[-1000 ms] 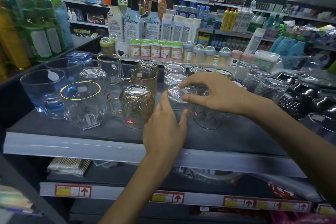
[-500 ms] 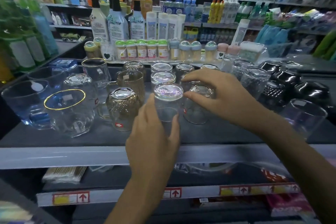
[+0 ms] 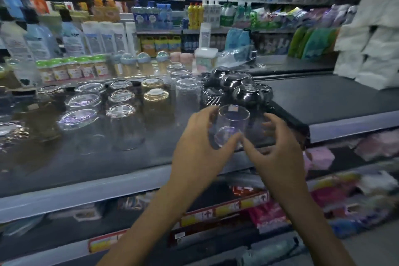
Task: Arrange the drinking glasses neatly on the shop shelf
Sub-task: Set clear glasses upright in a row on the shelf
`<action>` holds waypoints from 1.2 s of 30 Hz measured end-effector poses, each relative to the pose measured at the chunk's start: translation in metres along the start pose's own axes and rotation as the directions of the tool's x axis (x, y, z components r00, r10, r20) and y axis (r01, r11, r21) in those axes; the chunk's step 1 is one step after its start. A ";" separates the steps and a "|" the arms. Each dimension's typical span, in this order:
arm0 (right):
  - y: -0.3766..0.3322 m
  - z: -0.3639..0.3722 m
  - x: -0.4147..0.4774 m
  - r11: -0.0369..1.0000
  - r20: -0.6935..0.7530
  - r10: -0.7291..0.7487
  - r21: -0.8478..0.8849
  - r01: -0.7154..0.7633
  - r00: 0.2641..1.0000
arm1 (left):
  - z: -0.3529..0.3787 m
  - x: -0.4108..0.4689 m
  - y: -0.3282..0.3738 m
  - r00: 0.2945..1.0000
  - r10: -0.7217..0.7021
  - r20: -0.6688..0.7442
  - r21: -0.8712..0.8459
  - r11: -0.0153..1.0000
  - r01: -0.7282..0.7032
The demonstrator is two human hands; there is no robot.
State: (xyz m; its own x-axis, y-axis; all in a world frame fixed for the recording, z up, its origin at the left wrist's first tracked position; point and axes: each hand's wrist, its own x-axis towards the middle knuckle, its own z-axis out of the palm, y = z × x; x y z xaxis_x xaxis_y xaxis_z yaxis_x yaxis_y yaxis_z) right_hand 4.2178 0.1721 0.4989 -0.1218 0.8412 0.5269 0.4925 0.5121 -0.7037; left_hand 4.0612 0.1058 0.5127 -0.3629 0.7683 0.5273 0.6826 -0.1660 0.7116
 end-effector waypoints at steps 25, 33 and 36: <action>-0.038 0.034 0.000 0.728 0.323 -0.229 0.683 -0.059 0.918 | -0.045 -0.013 0.015 0.884 -0.457 -0.097 -0.726 0.640 0.251; -0.116 0.062 -0.014 0.683 0.454 -0.367 0.724 -0.095 0.812 | -0.119 -0.044 -0.011 0.890 -0.456 -0.018 -0.830 0.503 0.241; -0.139 0.078 -0.016 0.747 0.464 -0.431 0.665 0.017 0.774 | -0.146 -0.053 -0.033 0.862 -0.493 -0.117 -0.707 0.651 0.276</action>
State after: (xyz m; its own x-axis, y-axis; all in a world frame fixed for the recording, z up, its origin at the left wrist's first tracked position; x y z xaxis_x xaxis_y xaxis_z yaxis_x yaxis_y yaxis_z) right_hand 4.0841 0.1004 0.5514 -0.7060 0.5114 0.4899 -0.2072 0.5123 -0.8334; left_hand 3.9653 -0.0201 0.5293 -0.7233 0.6723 0.1580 -0.1047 -0.3329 0.9371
